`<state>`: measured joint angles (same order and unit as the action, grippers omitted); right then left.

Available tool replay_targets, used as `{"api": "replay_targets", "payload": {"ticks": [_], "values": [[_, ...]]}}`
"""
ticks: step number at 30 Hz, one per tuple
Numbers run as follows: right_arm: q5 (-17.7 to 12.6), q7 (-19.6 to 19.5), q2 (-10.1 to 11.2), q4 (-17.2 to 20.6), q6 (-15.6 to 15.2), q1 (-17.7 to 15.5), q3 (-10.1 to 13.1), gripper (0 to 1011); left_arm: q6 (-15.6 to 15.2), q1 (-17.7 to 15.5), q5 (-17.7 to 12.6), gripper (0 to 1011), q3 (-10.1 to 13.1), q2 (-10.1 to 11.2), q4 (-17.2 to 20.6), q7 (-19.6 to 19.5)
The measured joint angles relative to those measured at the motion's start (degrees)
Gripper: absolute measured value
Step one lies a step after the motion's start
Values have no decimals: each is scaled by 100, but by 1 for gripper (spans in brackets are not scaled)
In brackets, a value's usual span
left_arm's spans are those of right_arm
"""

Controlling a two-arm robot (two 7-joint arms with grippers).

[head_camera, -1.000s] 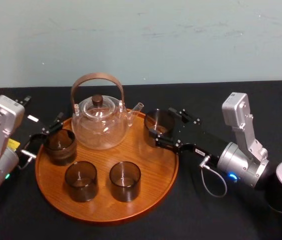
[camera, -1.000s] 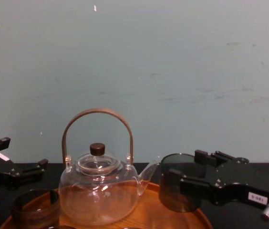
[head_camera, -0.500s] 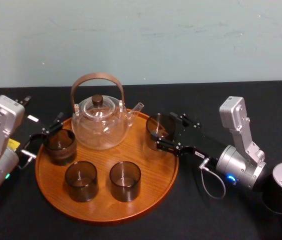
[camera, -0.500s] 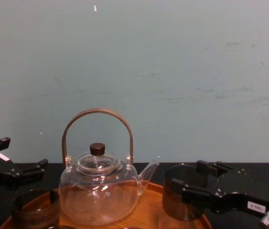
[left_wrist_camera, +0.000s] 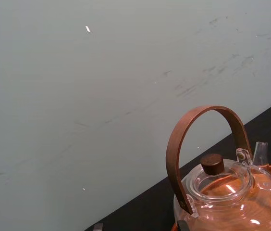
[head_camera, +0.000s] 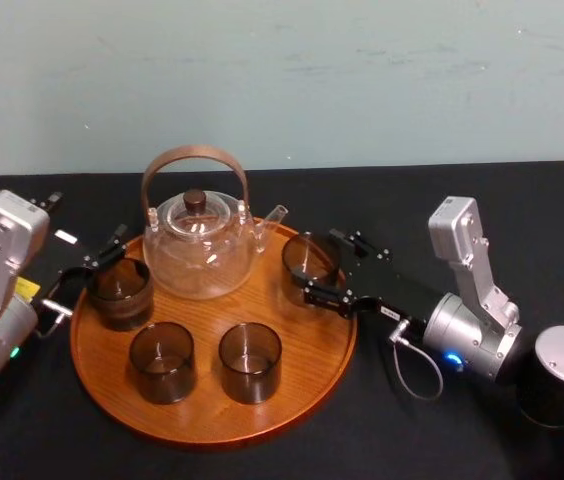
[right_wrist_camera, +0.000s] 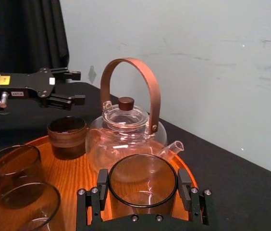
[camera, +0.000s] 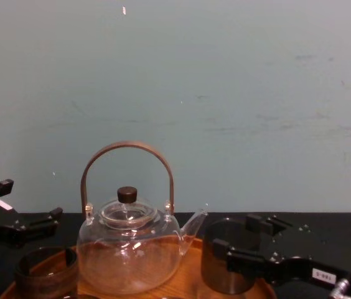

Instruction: Pick up the glass from the table and place it on the tray.

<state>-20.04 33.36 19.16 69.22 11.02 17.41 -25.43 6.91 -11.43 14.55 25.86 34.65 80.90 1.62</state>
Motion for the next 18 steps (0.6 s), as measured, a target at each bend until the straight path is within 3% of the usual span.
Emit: {"api": "replay_targets", "payload": {"ticks": [18], "values": [[241,-9,-22,-84,79,61,-168,885,0,0,0,1001,0,0,0,0]]}}
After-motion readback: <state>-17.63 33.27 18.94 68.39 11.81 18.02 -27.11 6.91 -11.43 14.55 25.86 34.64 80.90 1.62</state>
